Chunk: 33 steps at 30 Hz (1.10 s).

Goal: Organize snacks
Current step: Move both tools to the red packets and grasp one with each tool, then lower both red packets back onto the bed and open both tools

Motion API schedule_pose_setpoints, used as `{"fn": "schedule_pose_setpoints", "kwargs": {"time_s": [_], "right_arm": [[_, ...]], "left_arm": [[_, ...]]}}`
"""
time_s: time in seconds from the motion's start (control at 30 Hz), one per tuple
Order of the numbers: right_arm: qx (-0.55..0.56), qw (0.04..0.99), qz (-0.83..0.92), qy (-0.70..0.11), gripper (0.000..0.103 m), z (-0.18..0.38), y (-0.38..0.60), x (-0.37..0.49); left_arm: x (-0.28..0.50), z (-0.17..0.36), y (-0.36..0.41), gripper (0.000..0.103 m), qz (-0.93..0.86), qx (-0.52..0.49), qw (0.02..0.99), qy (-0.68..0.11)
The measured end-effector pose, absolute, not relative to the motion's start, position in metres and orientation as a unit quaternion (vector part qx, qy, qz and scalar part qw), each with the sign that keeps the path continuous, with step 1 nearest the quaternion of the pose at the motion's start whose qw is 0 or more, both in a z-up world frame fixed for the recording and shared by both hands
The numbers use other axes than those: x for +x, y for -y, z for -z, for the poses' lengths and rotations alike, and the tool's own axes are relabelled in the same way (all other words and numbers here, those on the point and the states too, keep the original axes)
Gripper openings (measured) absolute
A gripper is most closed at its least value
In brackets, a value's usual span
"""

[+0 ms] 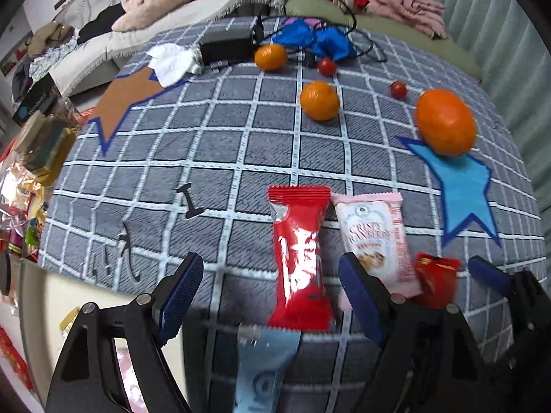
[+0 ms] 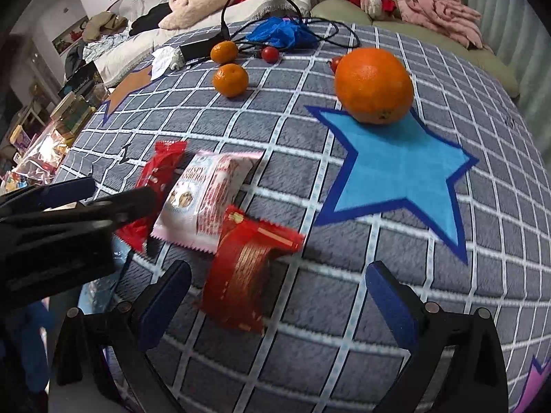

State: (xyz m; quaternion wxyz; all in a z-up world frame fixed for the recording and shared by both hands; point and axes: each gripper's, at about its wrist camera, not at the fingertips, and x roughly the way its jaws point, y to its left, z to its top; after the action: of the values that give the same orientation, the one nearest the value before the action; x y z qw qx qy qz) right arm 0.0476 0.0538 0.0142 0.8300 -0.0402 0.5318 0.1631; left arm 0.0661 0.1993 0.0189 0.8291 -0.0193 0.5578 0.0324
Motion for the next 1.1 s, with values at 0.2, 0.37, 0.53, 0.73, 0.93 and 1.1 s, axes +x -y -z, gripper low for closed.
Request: {"fn": "schedule_pose_setpoints", "kwargs": {"time_s": [0.2,0.37,0.53,0.73,0.93,1.1], "right_arm": [[-0.069,0.842,-0.173,-0.506,0.046,-0.019,-0.057,0.047],[-0.05,0.84,-0.18,-0.509,0.043,-0.02,-0.041,0.041],[-0.055,0.84,-0.173,-0.511,0.043,-0.022,-0.02,0.018],[-0.063,0.842,-0.161,-0.512,0.042,-0.025,0.009,-0.031],[-0.058,0.842,-0.157,-0.513,0.042,-0.027,0.033,-0.086],[-0.074,0.846,-0.153,-0.505,0.042,-0.028,0.046,-0.135]], "left_arm": [[0.067,-0.014,-0.189,0.063,-0.046,0.014,0.839,-0.542],[0.055,-0.021,-0.18,0.022,-0.033,-0.003,0.843,-0.538],[0.014,-0.029,-0.152,0.022,-0.021,0.022,0.853,-0.52],[-0.058,-0.029,-0.129,0.022,-0.009,0.031,0.859,-0.512],[-0.132,-0.019,-0.124,0.023,-0.01,0.032,0.862,-0.507],[-0.156,-0.022,-0.126,0.048,-0.008,0.04,0.87,-0.492]]}}
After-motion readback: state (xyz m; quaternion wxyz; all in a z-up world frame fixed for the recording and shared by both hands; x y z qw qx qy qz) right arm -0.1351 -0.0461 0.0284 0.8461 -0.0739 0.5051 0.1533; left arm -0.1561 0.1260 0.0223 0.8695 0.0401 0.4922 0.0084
